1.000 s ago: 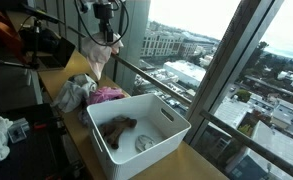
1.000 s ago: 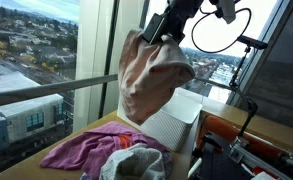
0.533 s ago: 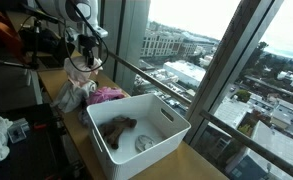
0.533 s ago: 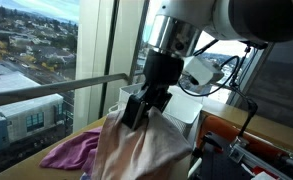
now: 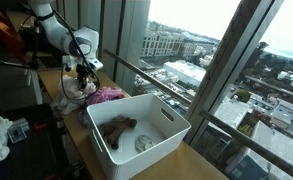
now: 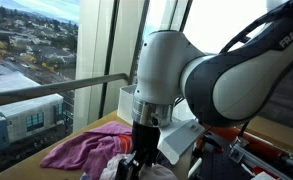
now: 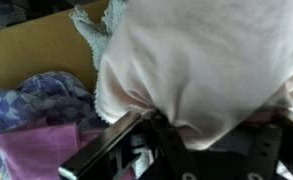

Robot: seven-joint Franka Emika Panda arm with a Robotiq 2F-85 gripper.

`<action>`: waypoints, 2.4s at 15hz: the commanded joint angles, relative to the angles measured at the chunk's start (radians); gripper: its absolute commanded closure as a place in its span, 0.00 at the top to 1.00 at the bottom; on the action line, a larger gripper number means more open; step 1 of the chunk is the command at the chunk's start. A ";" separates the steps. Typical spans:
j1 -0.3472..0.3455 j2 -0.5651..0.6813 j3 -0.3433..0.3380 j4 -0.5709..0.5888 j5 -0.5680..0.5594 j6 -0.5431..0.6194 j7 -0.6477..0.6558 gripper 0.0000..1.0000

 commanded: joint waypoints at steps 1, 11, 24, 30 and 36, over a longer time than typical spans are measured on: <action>-0.023 -0.050 -0.024 -0.014 0.080 -0.011 -0.077 0.61; -0.143 -0.321 -0.163 -0.128 -0.001 -0.001 -0.197 1.00; -0.263 -0.295 -0.245 0.022 -0.204 -0.136 -0.406 1.00; -0.302 -0.276 -0.268 0.055 -0.199 -0.130 -0.455 1.00; -0.366 -0.128 -0.290 0.183 -0.171 -0.084 -0.540 1.00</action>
